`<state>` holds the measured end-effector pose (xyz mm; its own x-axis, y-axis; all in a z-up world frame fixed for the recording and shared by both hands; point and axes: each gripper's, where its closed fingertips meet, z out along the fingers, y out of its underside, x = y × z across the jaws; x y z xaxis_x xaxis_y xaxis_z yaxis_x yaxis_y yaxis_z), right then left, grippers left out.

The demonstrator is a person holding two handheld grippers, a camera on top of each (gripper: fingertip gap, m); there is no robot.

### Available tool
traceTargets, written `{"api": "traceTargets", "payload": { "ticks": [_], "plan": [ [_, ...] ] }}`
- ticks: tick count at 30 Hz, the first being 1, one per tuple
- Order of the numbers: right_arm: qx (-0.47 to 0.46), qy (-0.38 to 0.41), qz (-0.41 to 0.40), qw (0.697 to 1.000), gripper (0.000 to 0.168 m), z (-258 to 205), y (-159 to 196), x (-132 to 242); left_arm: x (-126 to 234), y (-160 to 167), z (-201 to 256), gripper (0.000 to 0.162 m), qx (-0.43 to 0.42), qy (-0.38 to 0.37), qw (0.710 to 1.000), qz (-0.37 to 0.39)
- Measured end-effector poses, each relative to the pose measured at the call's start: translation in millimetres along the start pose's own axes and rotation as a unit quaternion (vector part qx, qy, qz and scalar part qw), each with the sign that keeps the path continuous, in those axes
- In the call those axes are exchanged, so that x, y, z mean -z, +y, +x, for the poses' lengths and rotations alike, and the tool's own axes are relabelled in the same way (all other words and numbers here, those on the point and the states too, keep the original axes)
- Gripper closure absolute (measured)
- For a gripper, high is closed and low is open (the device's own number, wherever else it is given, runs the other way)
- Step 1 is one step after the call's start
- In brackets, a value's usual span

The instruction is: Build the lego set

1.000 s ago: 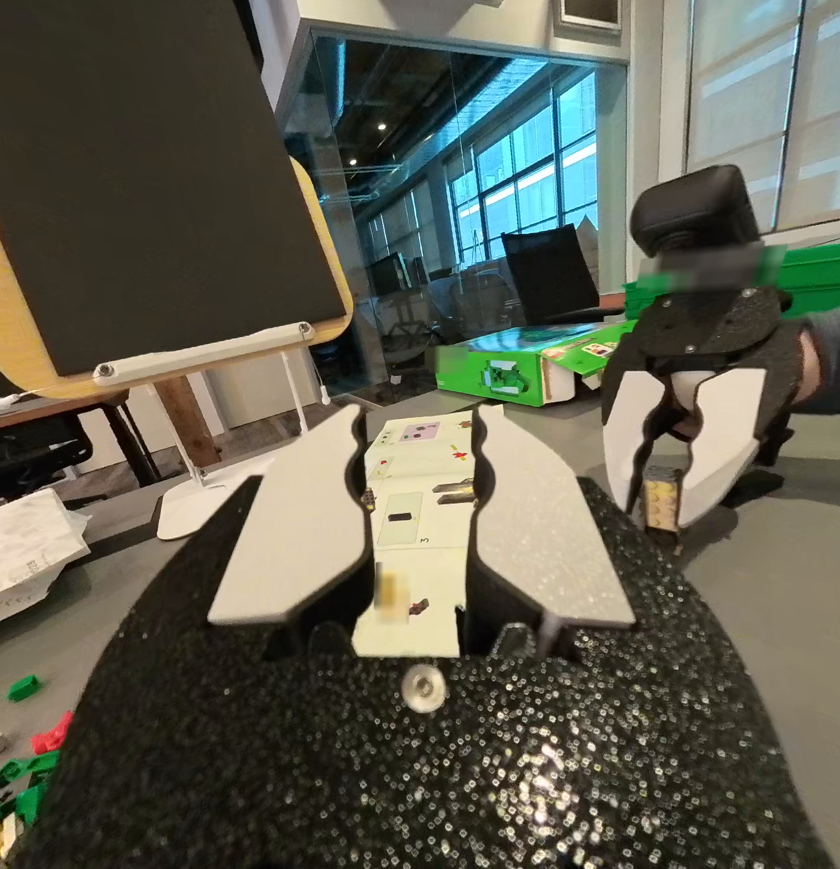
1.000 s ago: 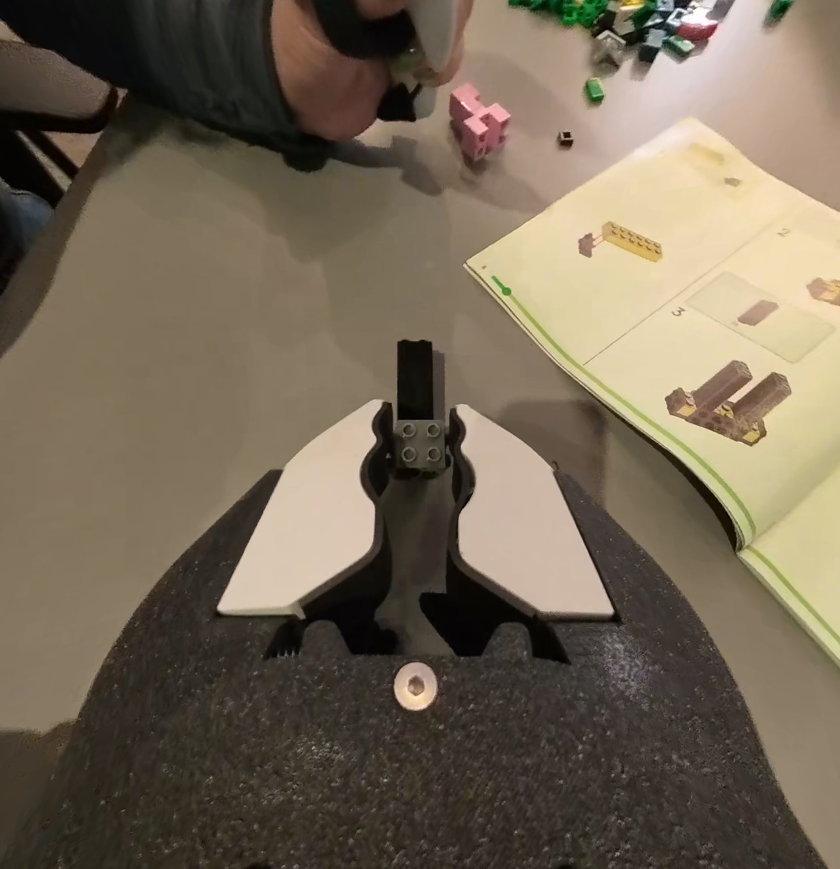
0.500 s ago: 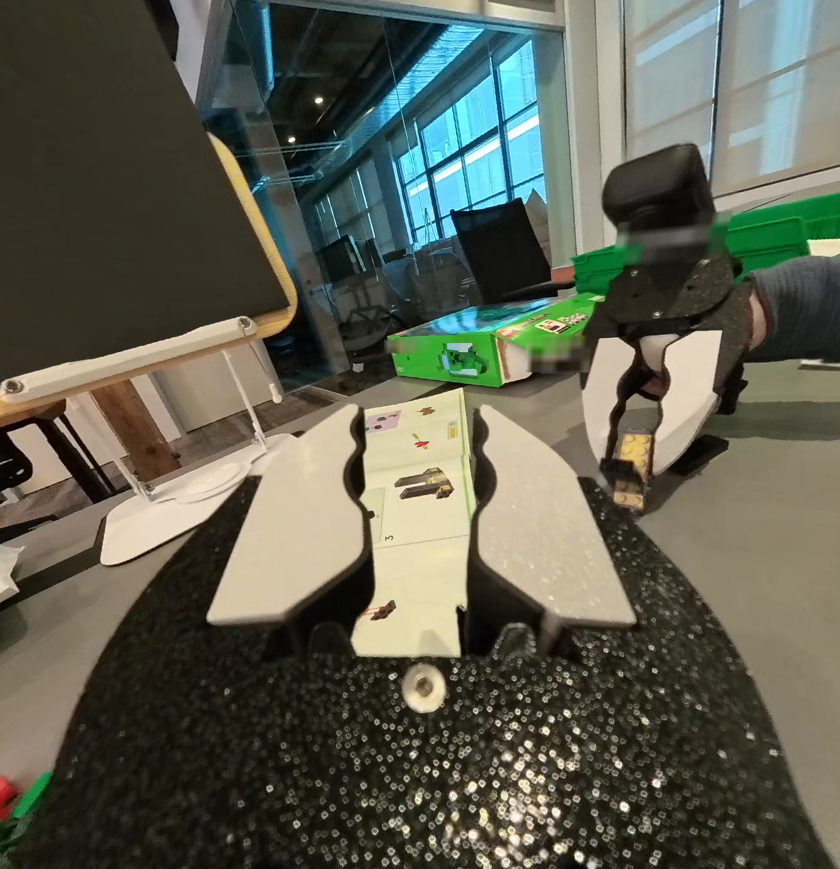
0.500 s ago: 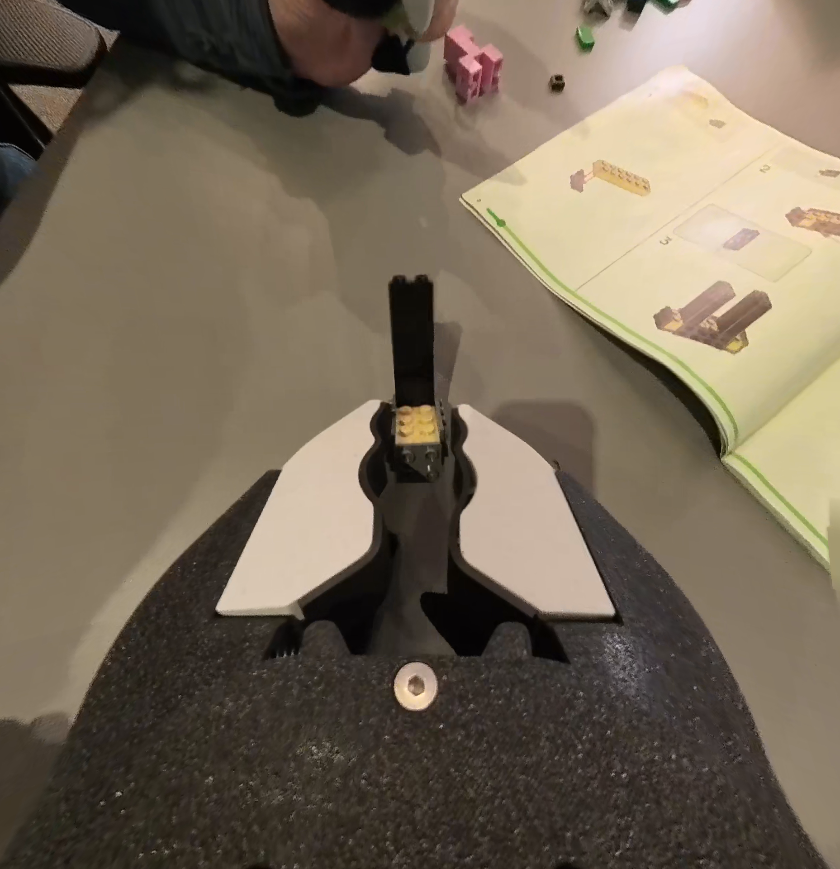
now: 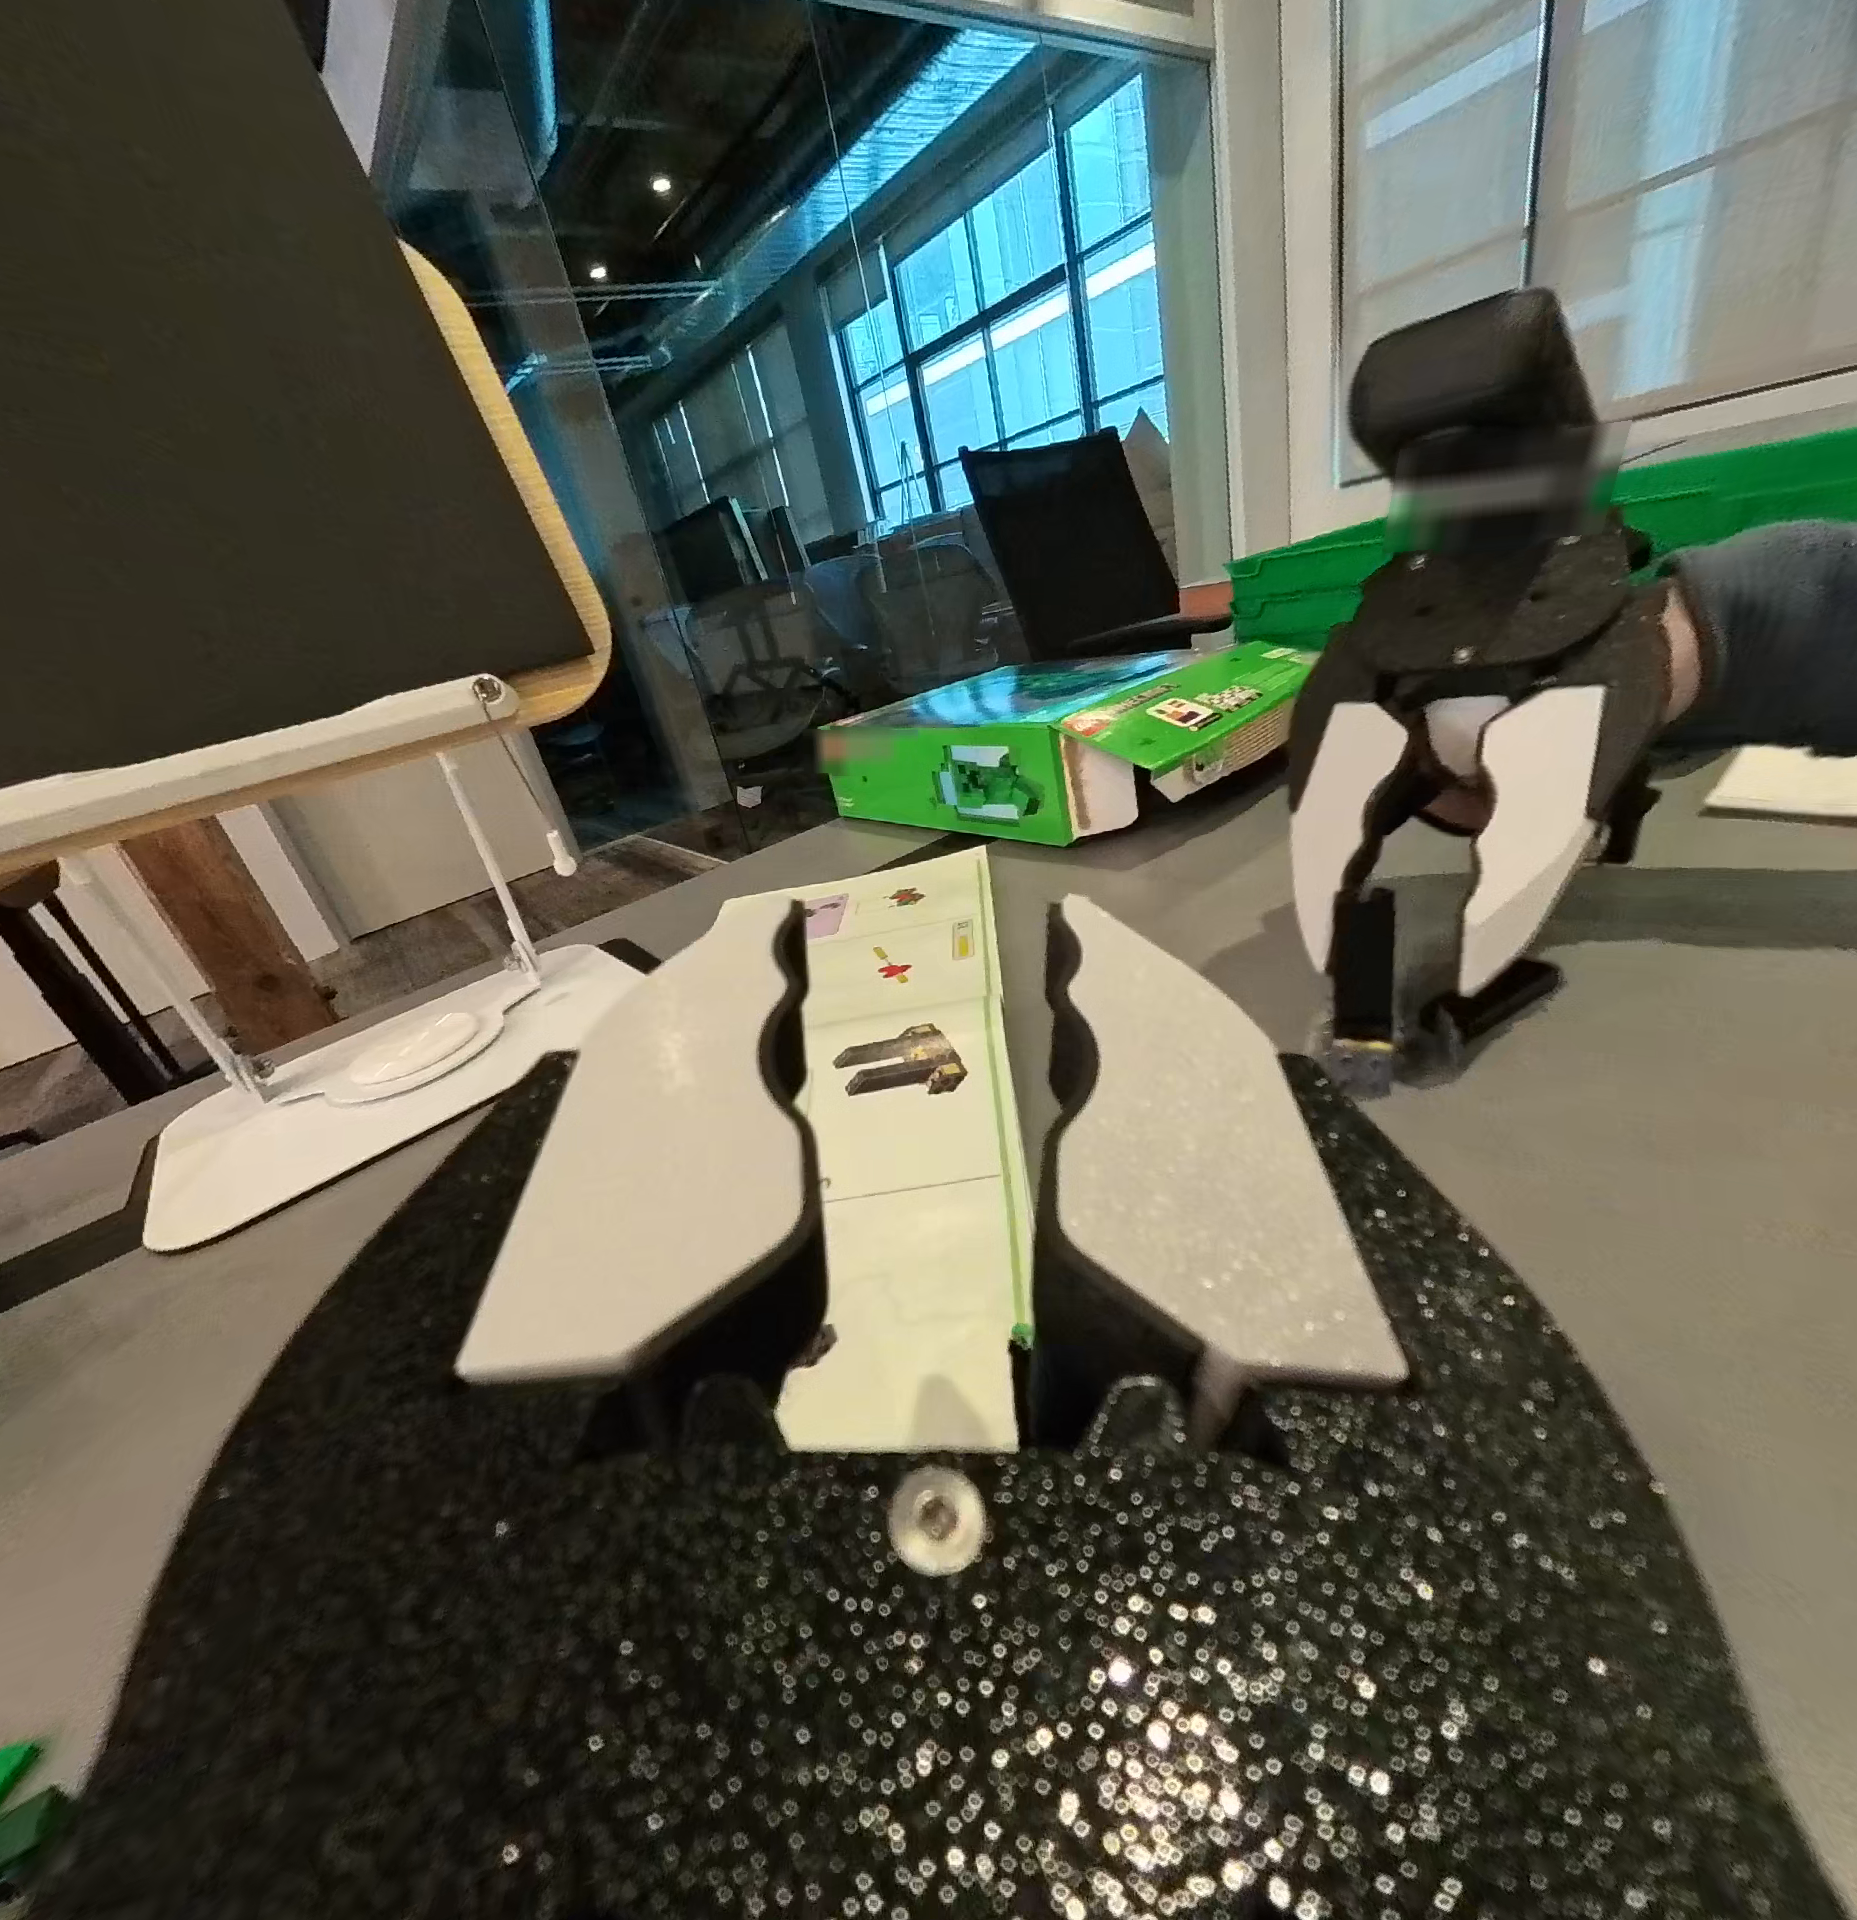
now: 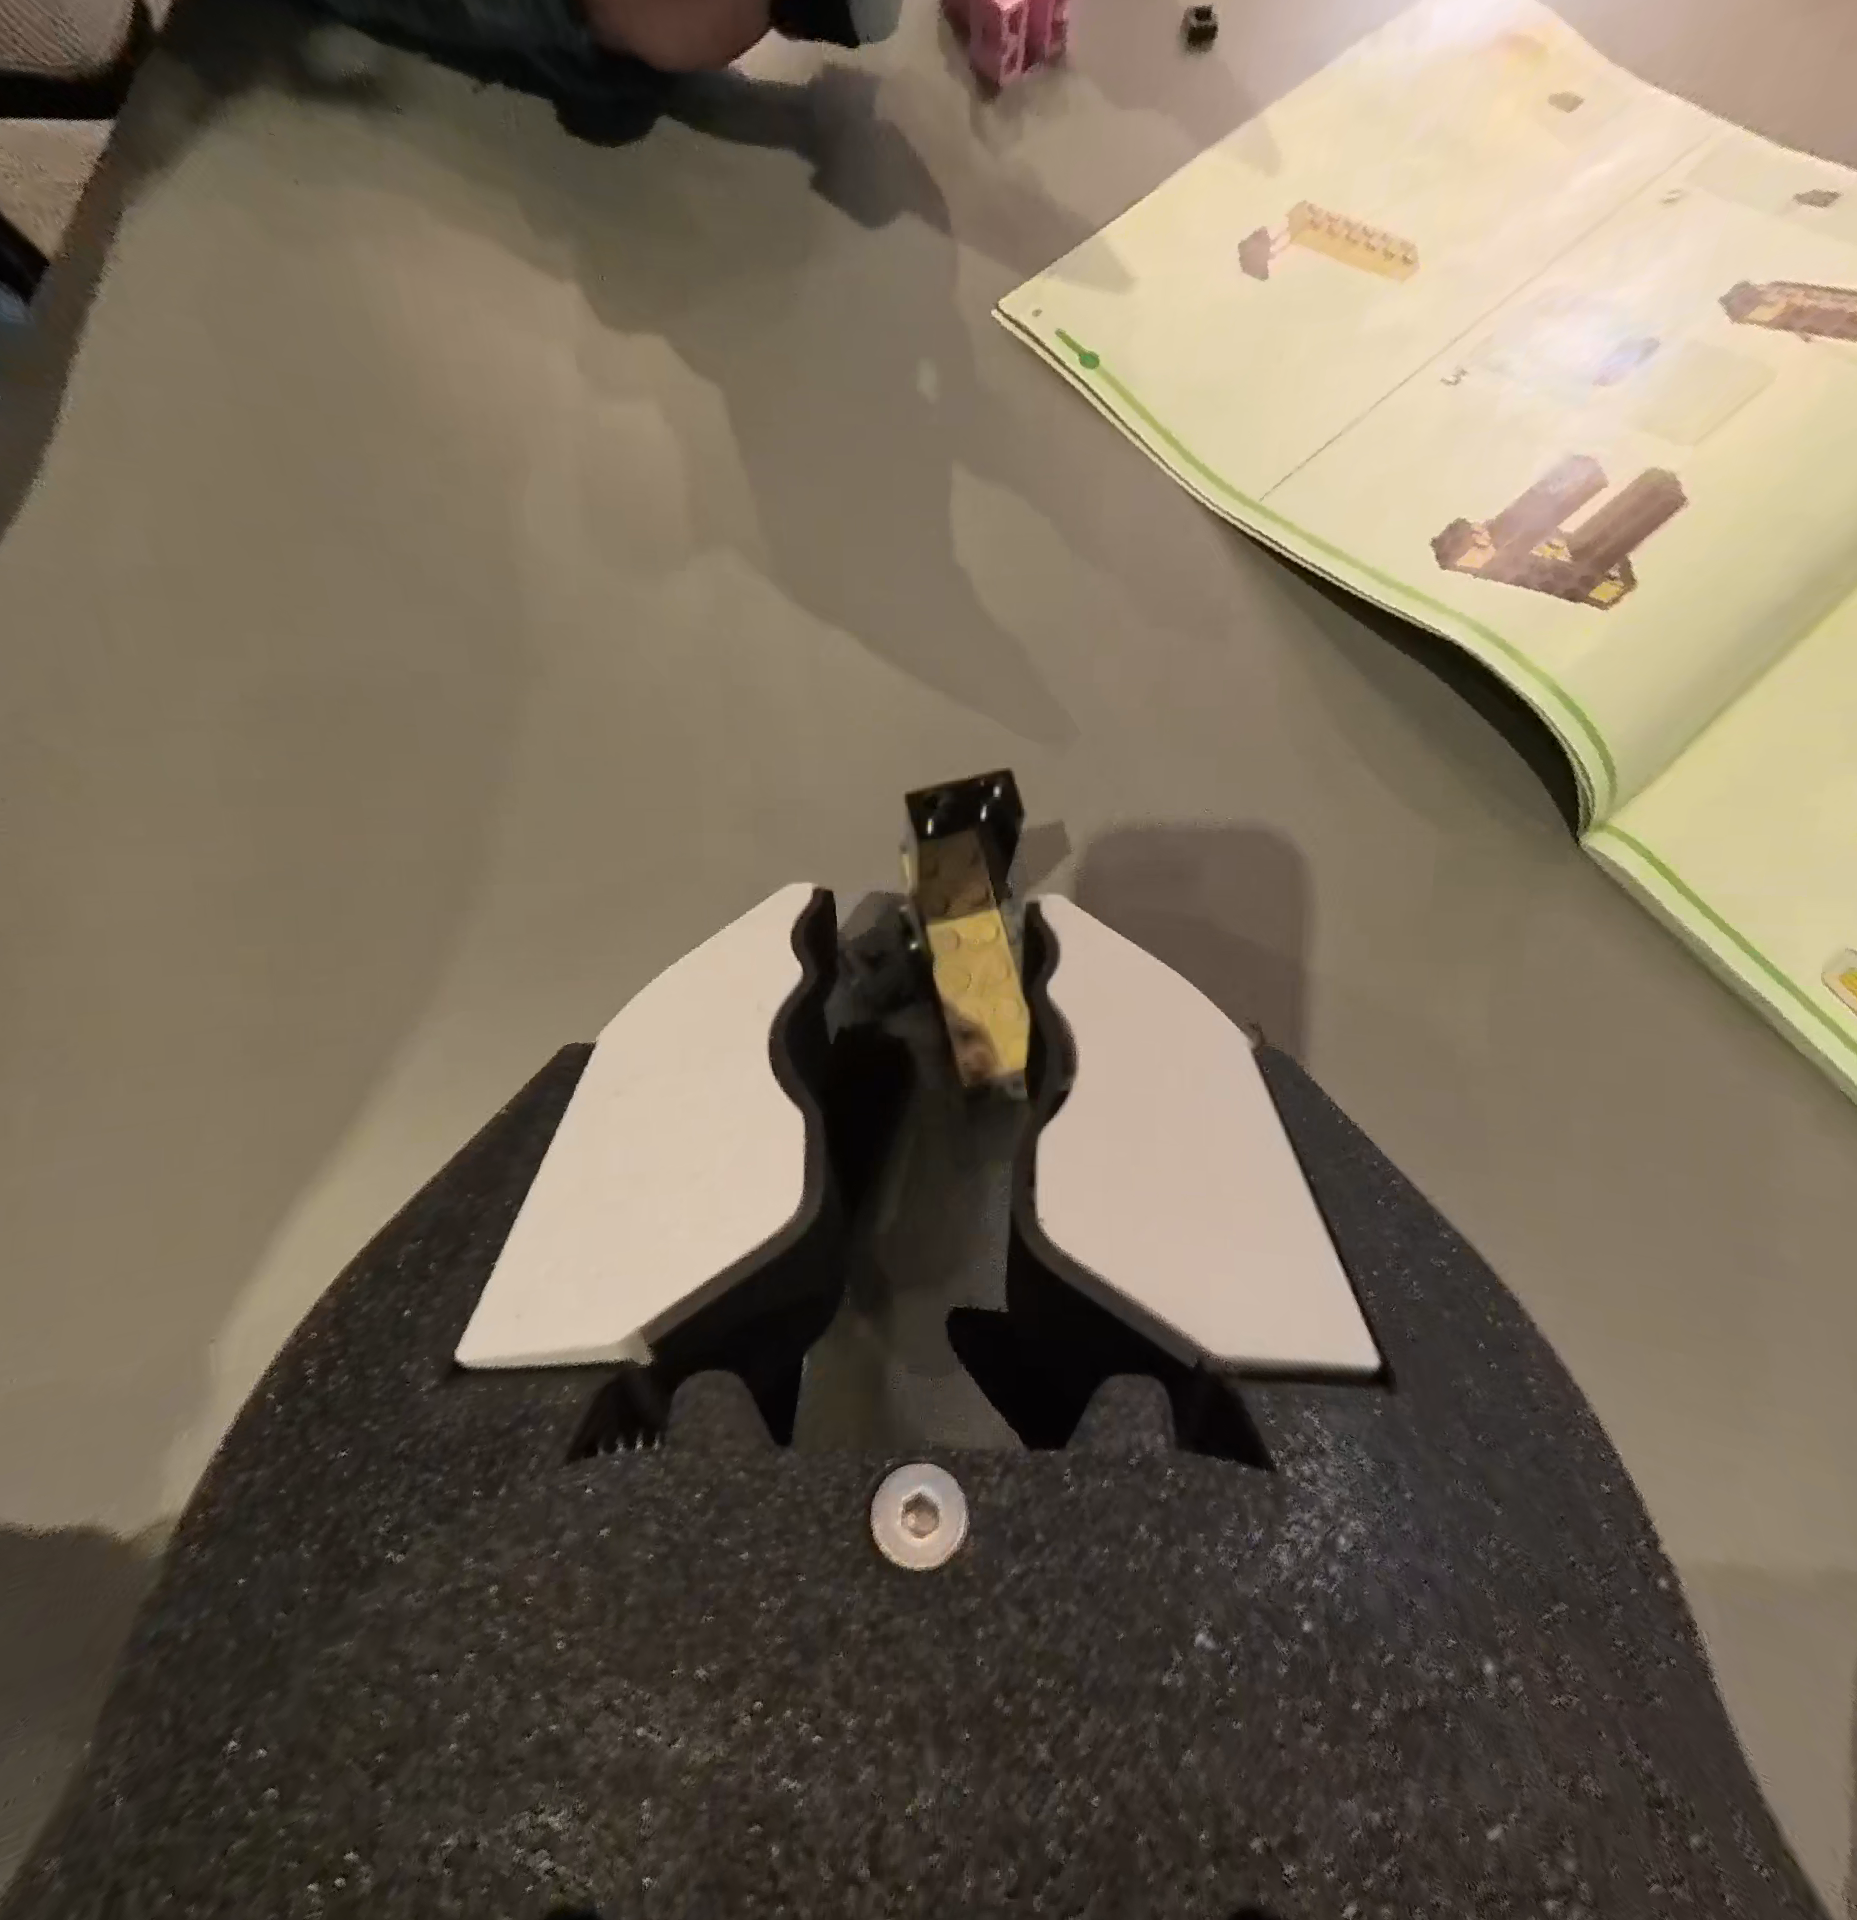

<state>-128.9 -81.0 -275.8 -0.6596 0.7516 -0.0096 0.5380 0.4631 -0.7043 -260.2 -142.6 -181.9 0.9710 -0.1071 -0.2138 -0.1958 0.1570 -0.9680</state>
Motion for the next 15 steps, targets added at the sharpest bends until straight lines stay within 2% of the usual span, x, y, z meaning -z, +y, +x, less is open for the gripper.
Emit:
{"api": "traceTargets", "payload": {
  "ticks": [5,15],
  "plan": [
    [-0.031,0.03,0.015,0.999,0.134,-7,10,12,-1,1,4,0.118,0.0,0.008,1.0,-0.003],
    [-0.046,0.106,0.007,0.993,0.136,-20,24,6,-6,6,17,0.116,-0.005,0.04,0.999,-0.02]
  ]
}}
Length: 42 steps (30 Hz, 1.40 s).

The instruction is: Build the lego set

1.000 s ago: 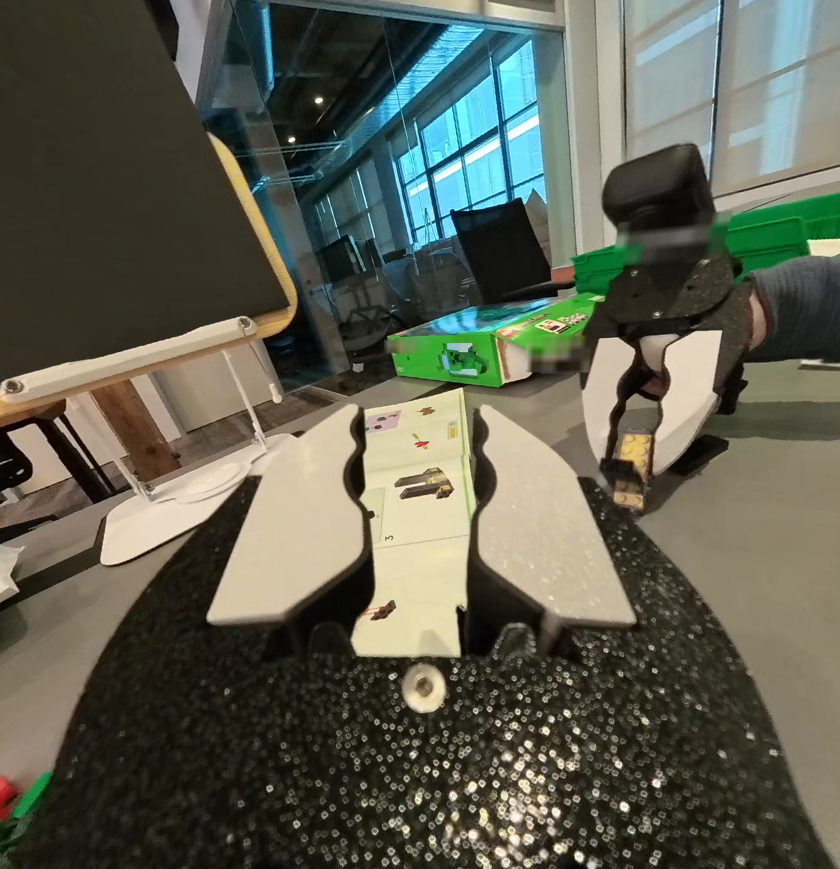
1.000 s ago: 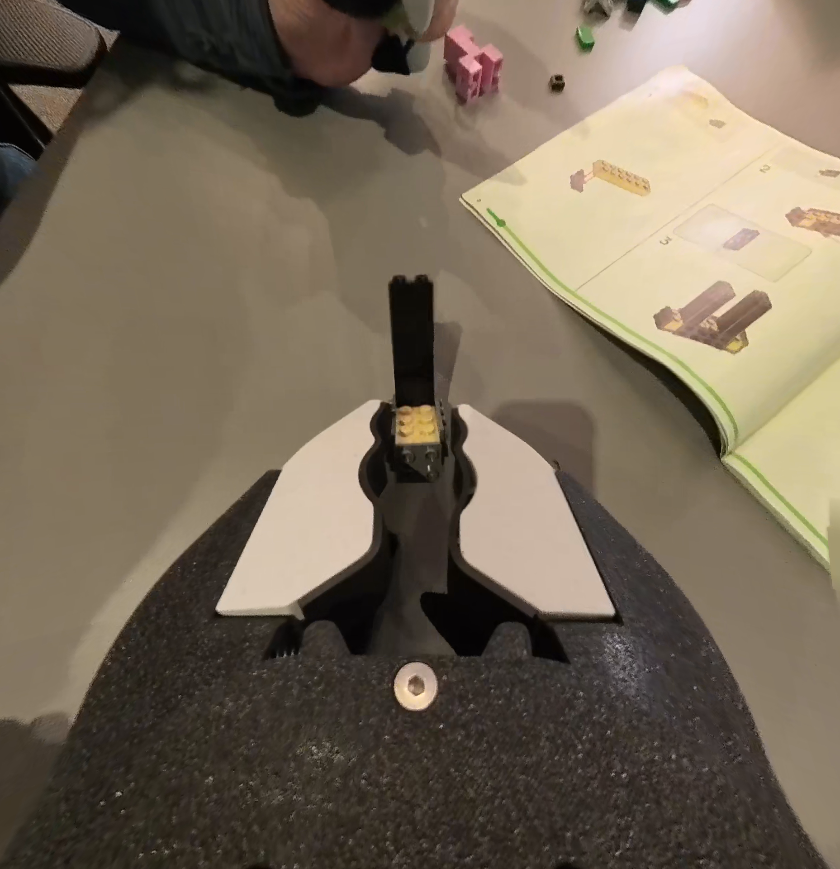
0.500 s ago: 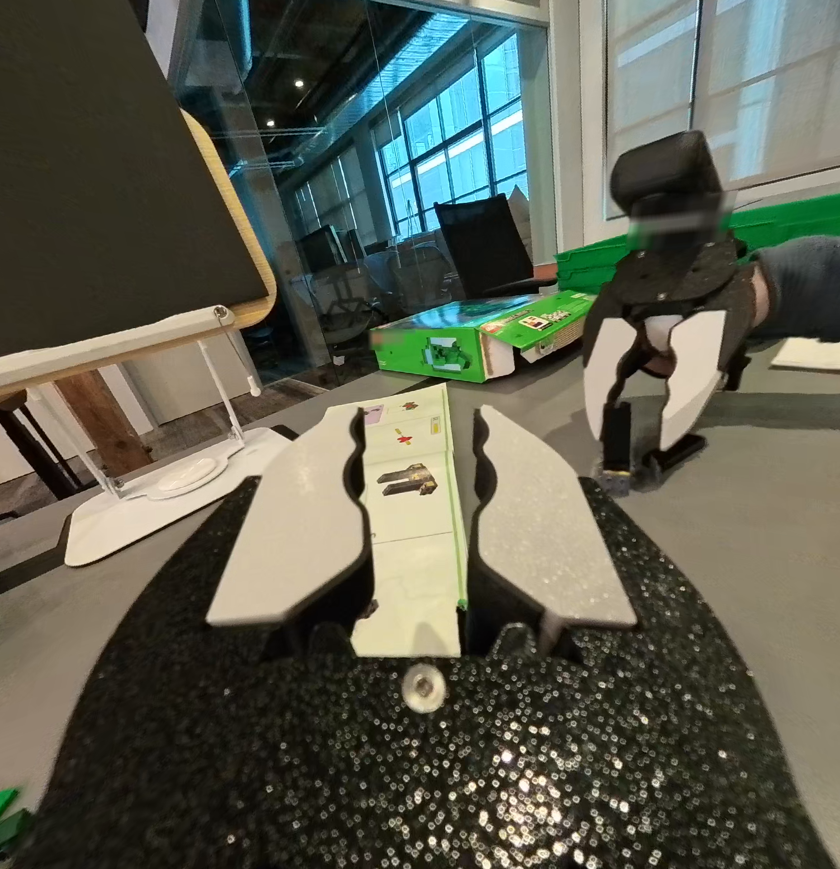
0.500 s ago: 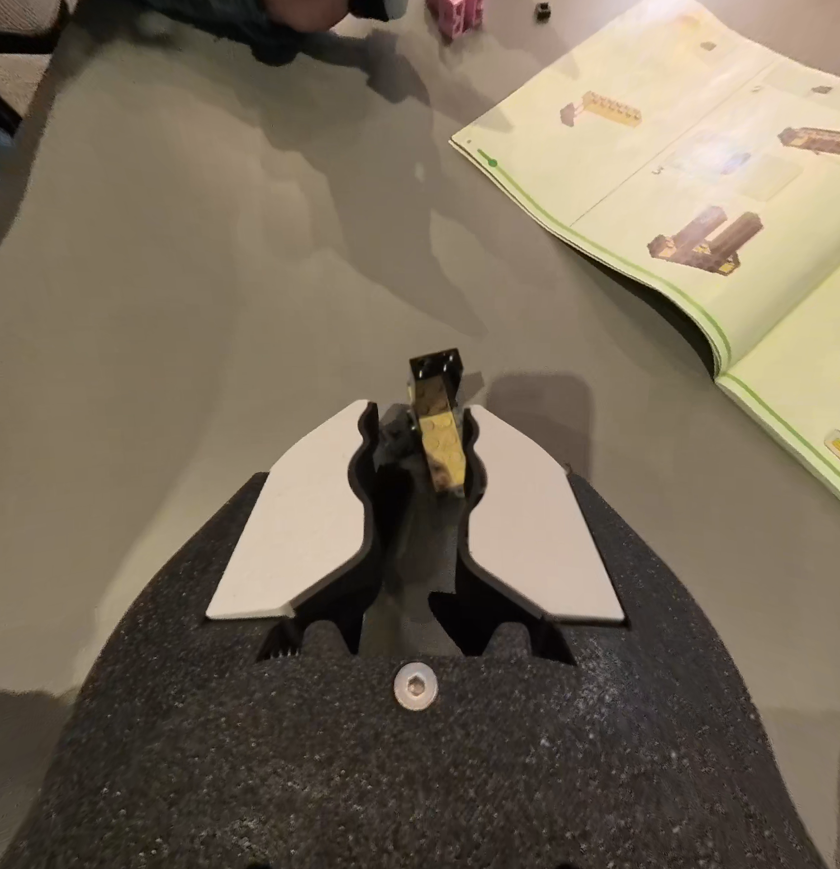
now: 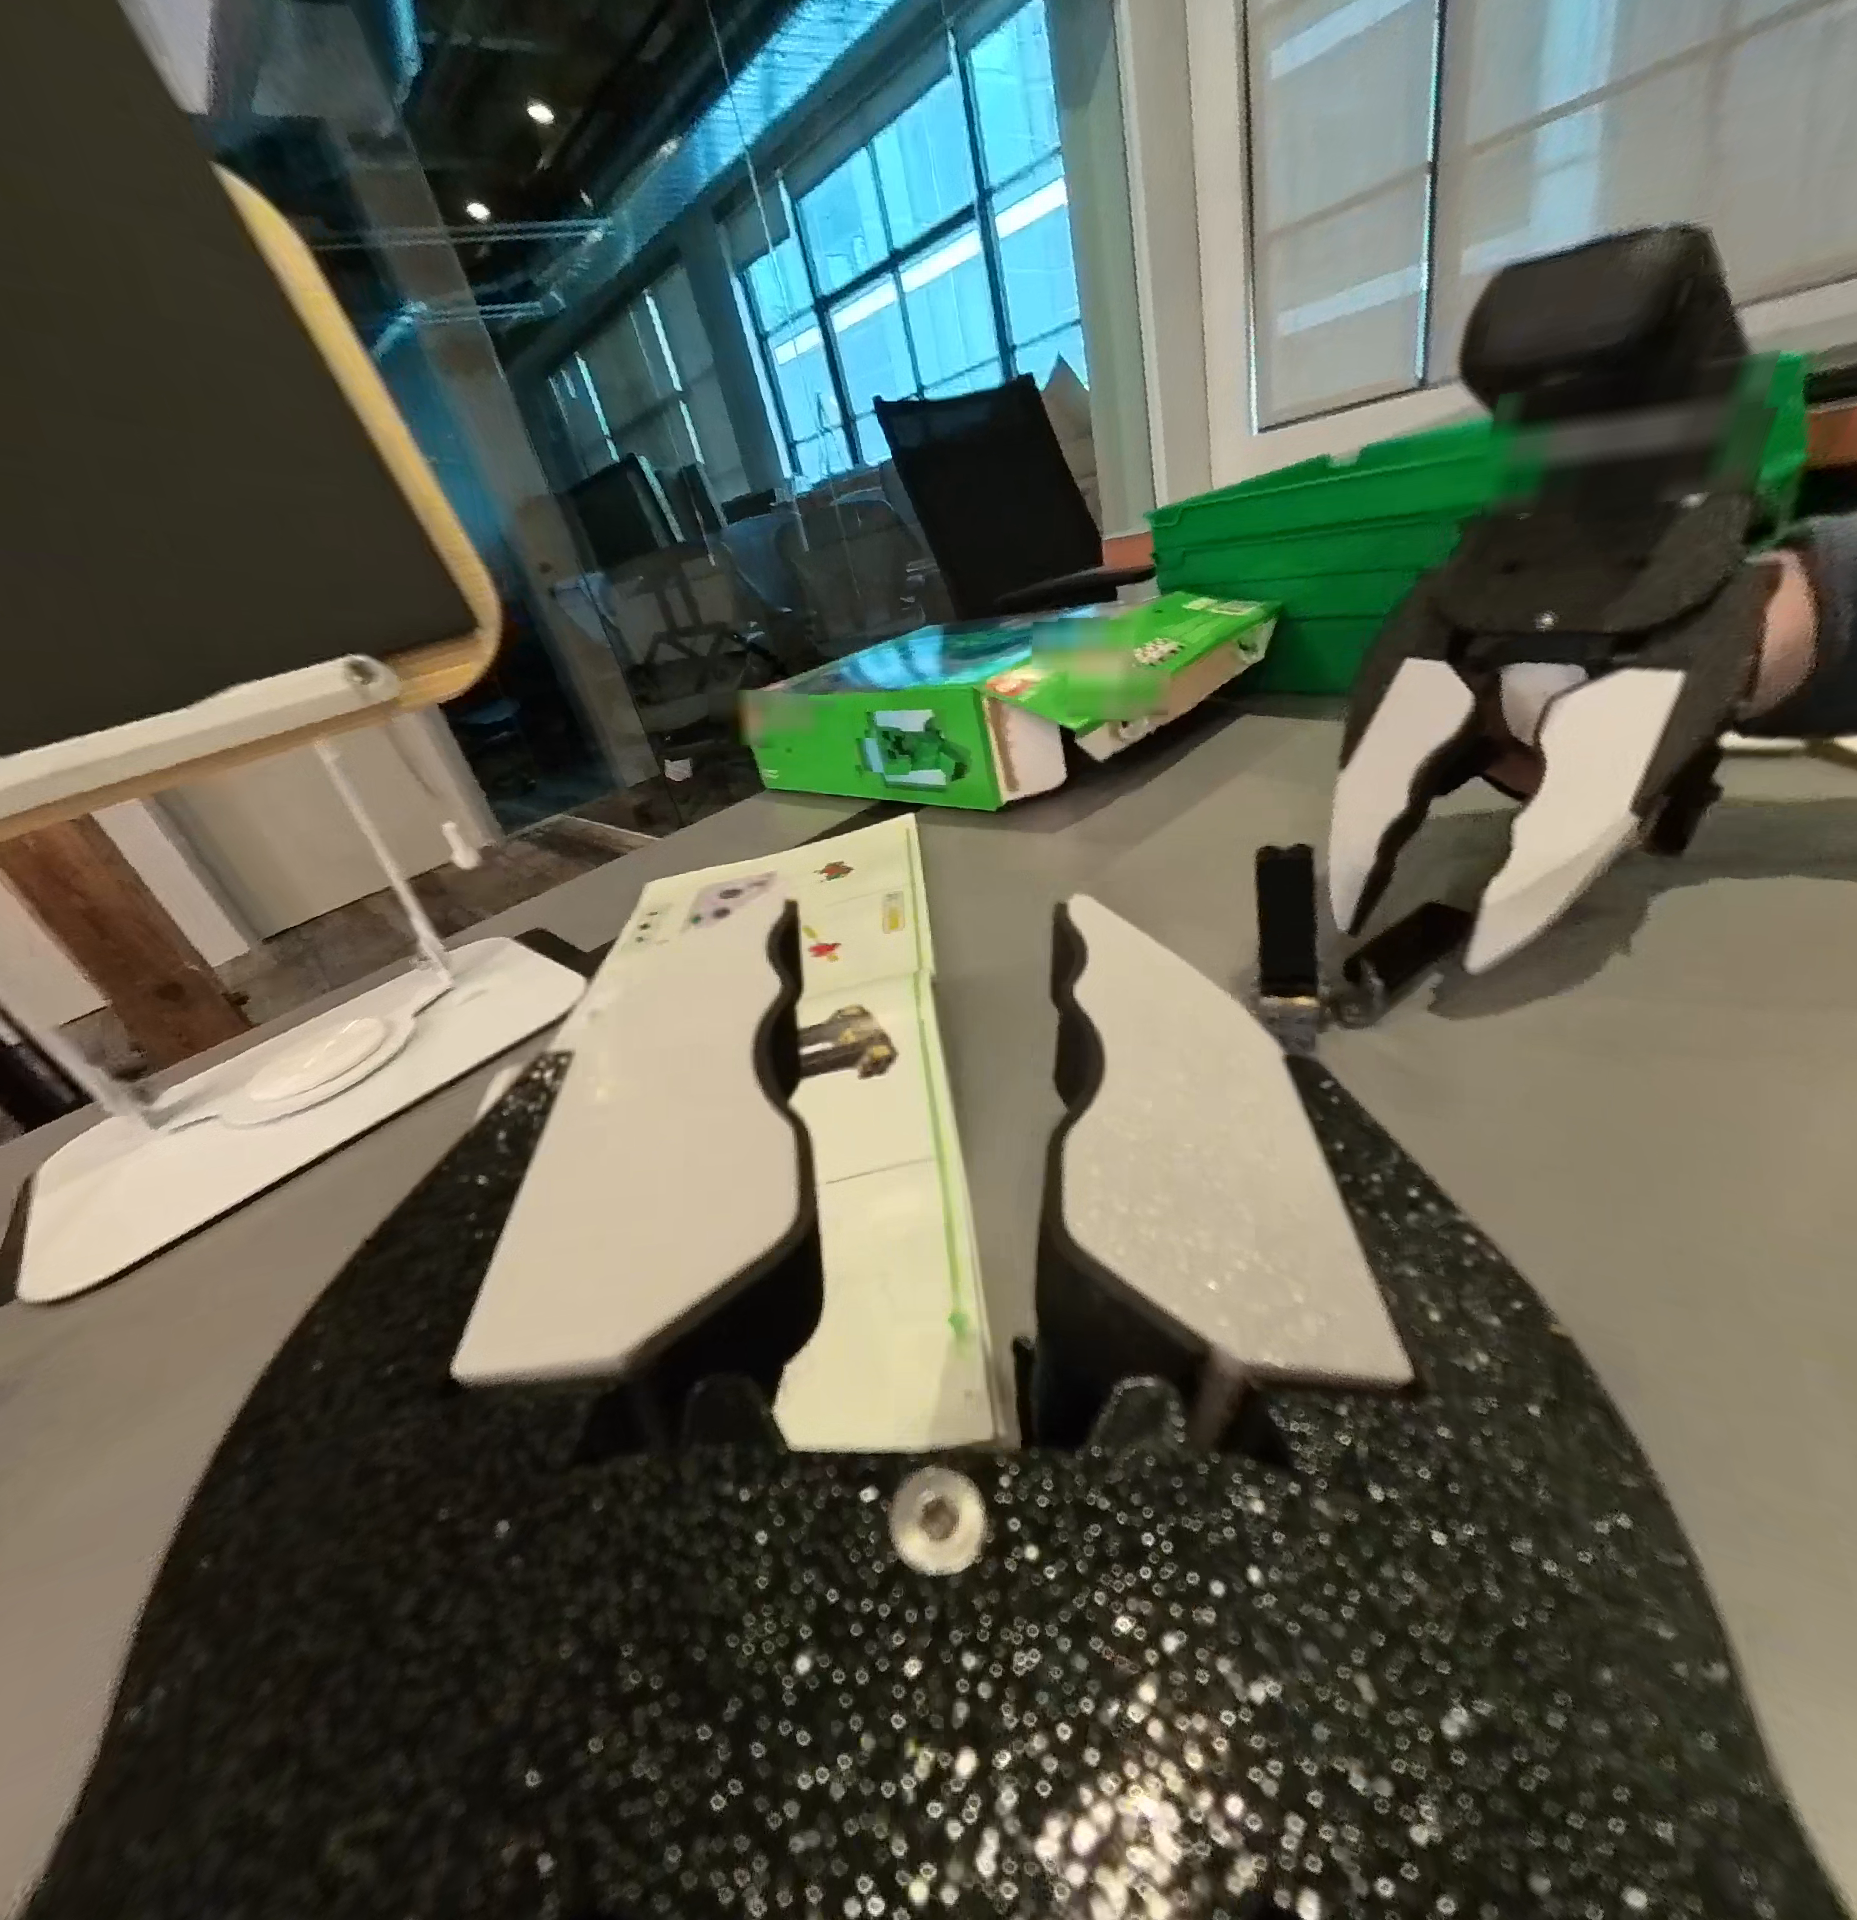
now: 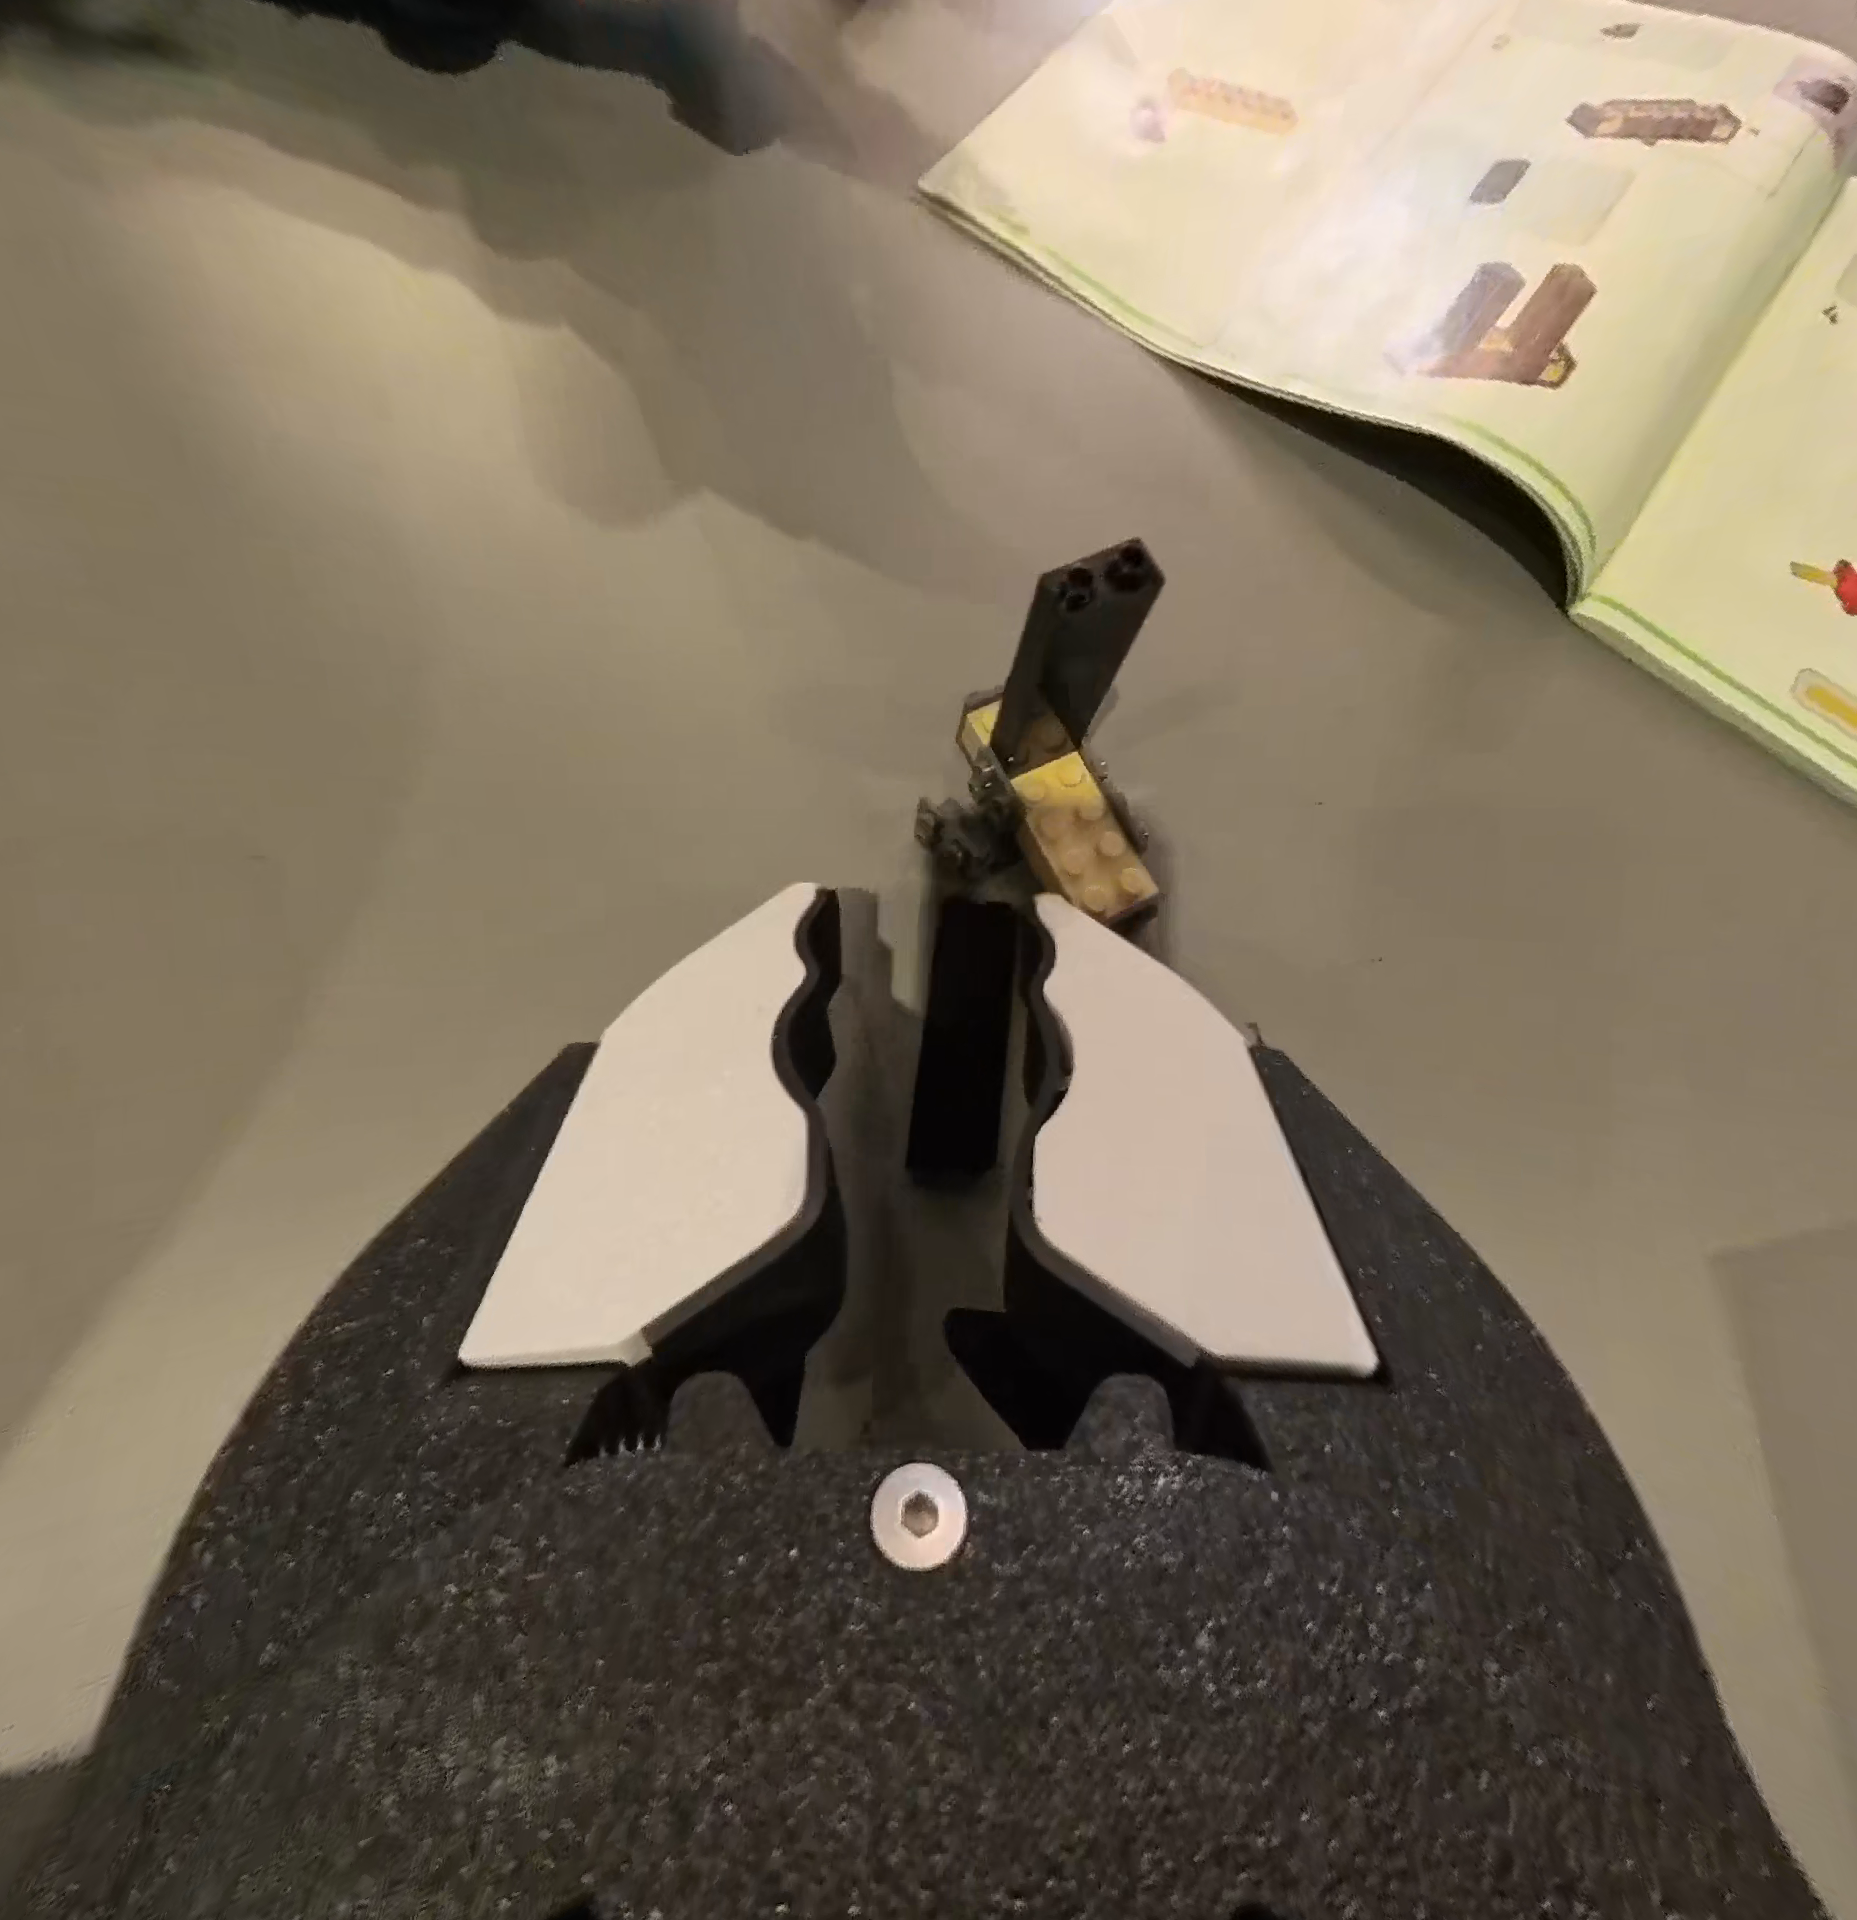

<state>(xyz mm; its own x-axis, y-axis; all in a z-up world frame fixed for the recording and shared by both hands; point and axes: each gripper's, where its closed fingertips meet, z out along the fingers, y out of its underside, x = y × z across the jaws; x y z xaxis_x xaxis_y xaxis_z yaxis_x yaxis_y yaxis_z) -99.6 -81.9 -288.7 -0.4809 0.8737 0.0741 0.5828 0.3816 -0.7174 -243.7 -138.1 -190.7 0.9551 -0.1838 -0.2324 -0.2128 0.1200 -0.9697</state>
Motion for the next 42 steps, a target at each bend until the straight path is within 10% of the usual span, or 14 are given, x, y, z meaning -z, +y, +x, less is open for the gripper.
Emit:
{"api": "traceTargets", "payload": {
  "ticks": [19,32,42],
  "plan": [
    [-0.037,0.119,0.03,0.992,0.131,9,12,8,-33,-5,46,0.111,-0.026,0.005,1.0,0.002],
    [-0.063,0.2,0.007,0.978,0.168,35,34,27,-34,8,24,0.112,-0.012,-0.05,0.998,-0.029],
    [-0.044,0.158,0.037,0.986,0.137,17,12,22,-37,11,28,0.115,-0.039,-0.046,0.997,-0.043]
  ]
}}
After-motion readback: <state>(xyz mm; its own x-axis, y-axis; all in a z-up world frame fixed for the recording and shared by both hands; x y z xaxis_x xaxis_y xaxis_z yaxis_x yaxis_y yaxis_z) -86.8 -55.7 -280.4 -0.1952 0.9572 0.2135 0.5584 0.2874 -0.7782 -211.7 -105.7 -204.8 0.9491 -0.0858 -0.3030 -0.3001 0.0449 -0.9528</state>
